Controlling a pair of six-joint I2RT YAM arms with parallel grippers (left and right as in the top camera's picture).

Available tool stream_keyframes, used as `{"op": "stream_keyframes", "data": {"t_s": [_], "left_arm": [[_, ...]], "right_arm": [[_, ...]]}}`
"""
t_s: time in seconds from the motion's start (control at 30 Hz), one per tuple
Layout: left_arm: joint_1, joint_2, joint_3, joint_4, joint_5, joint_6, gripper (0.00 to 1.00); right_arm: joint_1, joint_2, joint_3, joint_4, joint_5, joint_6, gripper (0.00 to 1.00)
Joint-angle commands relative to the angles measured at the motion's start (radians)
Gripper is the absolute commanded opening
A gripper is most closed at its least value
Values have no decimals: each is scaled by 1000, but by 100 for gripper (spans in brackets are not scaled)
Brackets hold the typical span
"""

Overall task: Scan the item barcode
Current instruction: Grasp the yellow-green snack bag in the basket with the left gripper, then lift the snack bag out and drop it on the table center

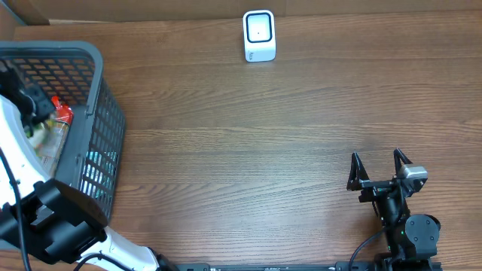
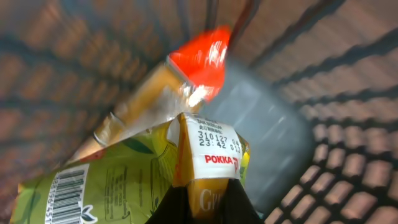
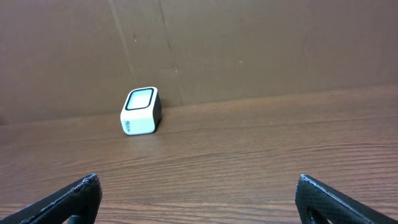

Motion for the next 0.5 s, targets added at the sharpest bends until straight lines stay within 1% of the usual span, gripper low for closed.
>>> {"op": "stream_keyframes", "data": {"t_s": [0.0,0.1,0.23,0.37,0.47], "left_arm": [[-28,-55,186,-20,71,0,4],[-70,-79,301,-55,103,-20,4],[-184,-133,416,-99,100,-26,4],[-368,-210,456,-136,55,-30,4],[-557,-256,456,-176,-7,-37,4]], "right_arm": [[8,-11,-11,3,6,2,100],[8,-12,-11,4,6,3,100],[8,-11,-11,3,6,3,100],[8,-12,-11,4,6,2,100],[8,-12,-11,4,6,3,100]]}}
